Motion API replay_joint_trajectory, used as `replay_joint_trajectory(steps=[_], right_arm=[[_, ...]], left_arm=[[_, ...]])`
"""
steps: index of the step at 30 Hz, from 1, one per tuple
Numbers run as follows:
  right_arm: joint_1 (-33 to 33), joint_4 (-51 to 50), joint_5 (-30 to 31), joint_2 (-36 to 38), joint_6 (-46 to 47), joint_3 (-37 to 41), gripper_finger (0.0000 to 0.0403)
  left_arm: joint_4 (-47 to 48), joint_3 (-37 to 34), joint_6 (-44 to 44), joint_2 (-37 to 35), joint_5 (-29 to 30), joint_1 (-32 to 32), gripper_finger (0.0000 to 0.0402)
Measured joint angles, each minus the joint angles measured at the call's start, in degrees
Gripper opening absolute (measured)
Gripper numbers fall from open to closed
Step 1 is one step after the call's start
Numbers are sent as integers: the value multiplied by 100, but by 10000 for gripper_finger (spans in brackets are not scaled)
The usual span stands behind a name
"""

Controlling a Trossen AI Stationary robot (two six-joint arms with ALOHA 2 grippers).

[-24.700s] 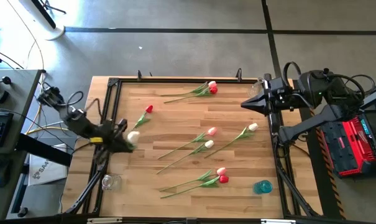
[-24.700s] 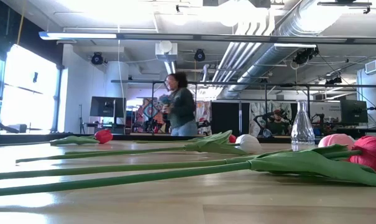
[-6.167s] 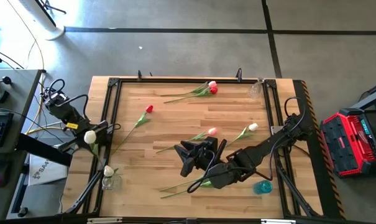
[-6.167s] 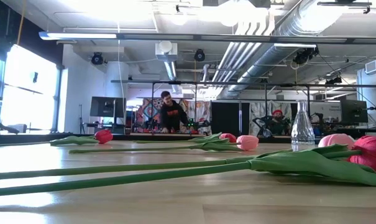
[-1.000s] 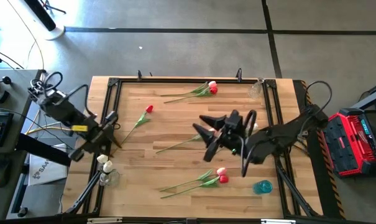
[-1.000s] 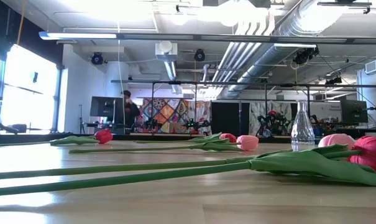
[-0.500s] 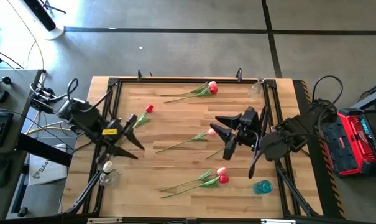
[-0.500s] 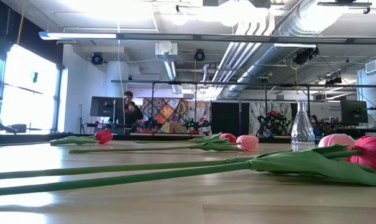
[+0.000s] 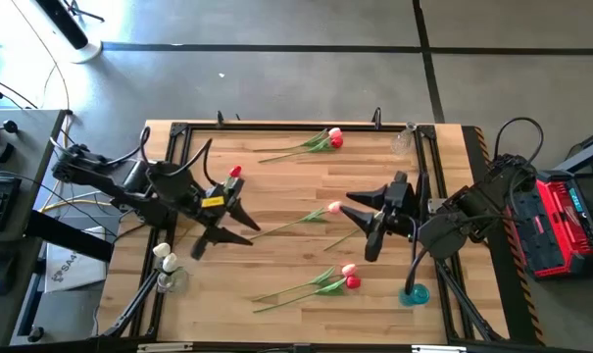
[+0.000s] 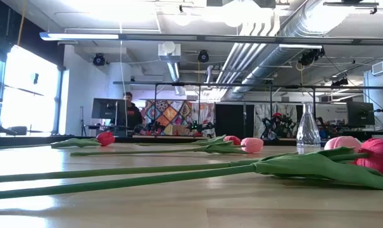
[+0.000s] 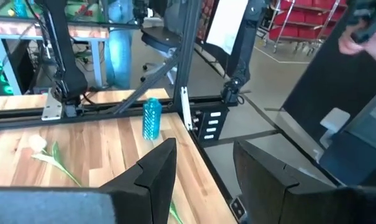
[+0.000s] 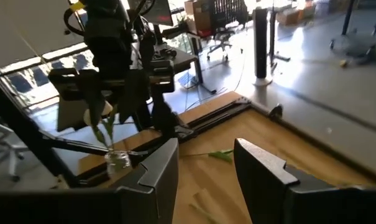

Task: Sort flowers into vase by color
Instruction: Put the white flower into the bottom transparent vase

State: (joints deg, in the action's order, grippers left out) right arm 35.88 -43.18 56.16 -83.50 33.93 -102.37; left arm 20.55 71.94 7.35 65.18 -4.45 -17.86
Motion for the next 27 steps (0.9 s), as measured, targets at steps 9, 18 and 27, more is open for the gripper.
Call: replay_joint_trajectory(steps=[9, 18, 27], right_arm=[[-28, -2649, -185, 2, 3807, 2, 144], [-952, -4256, -2235, -186, 7938, 951, 144], [-2014, -3741, -4317, -155, 8920, 2905, 144]], left_arm=[[229, 0, -1, 5, -6, 181, 147], [738, 0, 49, -141, 299, 214, 147], [1029, 0, 3, -207, 329, 410, 147]])
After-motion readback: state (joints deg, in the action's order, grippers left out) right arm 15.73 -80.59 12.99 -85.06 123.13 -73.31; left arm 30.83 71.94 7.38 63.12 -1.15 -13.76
